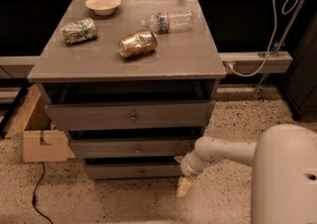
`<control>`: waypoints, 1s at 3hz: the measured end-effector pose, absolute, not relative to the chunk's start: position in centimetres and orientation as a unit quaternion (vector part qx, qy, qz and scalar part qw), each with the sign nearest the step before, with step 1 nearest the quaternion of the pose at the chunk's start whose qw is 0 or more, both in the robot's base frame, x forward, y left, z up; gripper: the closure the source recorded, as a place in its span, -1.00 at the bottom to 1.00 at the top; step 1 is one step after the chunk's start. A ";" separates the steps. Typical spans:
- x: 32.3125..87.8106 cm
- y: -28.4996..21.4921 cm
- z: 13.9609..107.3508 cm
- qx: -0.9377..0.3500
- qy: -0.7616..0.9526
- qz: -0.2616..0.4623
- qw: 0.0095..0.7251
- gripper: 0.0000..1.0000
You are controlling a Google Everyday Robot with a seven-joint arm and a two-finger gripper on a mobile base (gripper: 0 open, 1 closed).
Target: Open bottom drawer
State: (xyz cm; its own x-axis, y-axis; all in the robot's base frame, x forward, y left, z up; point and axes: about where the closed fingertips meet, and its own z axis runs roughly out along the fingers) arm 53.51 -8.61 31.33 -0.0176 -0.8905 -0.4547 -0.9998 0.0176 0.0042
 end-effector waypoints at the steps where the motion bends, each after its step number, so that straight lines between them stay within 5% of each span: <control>1: 54.2 -8.0 27.7 -0.682 0.690 0.166 0.174 -1.00; 3: 56.3 -7.6 23.7 -0.675 0.696 0.136 0.204 -1.00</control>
Offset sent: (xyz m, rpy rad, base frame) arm 0.0313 0.0105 -0.0779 0.0056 -0.0917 -0.0226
